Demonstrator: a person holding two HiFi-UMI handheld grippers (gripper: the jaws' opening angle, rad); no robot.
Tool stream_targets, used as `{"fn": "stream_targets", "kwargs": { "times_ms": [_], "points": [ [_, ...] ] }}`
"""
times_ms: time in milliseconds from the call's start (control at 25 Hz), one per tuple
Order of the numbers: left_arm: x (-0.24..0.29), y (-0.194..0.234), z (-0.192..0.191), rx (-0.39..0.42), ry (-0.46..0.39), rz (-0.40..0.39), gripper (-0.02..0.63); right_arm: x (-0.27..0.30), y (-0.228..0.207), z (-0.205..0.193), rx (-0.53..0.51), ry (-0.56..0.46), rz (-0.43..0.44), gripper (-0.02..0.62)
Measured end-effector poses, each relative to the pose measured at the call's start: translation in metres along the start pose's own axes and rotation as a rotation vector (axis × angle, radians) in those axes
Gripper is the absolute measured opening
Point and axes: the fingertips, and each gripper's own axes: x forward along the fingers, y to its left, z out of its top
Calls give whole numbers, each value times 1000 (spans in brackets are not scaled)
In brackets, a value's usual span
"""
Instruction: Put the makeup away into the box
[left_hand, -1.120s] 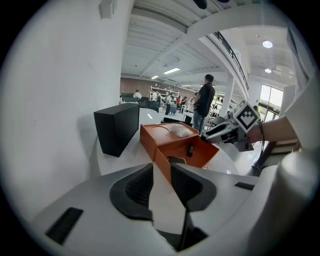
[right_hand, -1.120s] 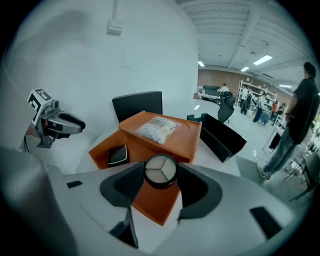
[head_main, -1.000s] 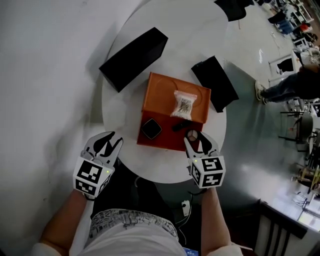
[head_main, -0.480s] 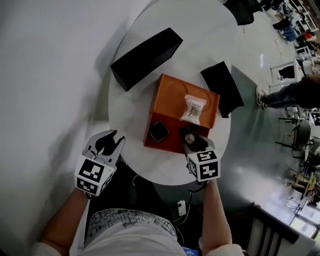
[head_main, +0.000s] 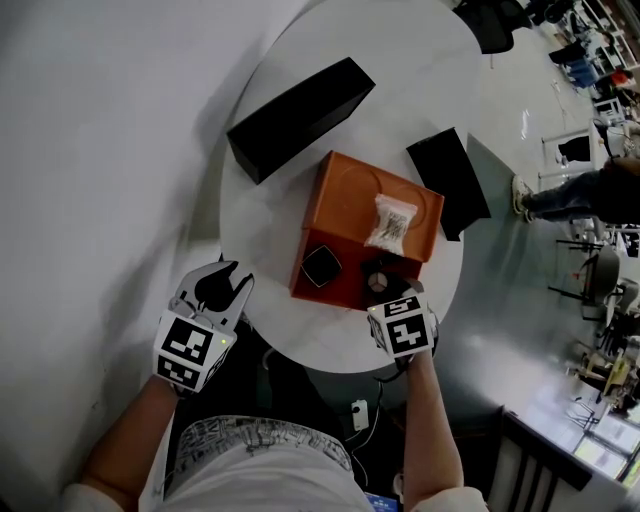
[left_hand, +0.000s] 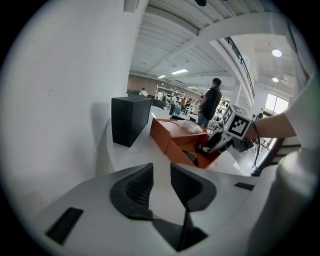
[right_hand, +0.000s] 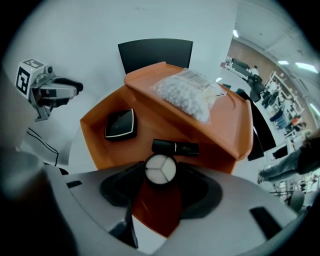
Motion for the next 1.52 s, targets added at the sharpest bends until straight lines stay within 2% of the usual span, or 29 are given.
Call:
{"fn": "stream_targets", "kwargs": {
  "times_ms": [280,520,720,960,1160,1520],
  "points": [
    [2,-8,-1,1,5,-25,124,5,6,2,-6,42,32,225],
    [0,-9,2,25,0,-26,124,7,6,0,-4,66,18,227],
    [-3,-13,10,44,-3,-30,124,-1,6,7,-5,23,26,256],
    [-5,-29,29,95,-35,-54,124,-26,0,20,42,-166,-9,235],
    [-14,-44,50,152,-67,-66,124,-63,3,24,133,-330,-12,225],
    [-32,-65,90,239,-133,-78,124,-124,3,13,279,-524,-27,203]
  ]
}}
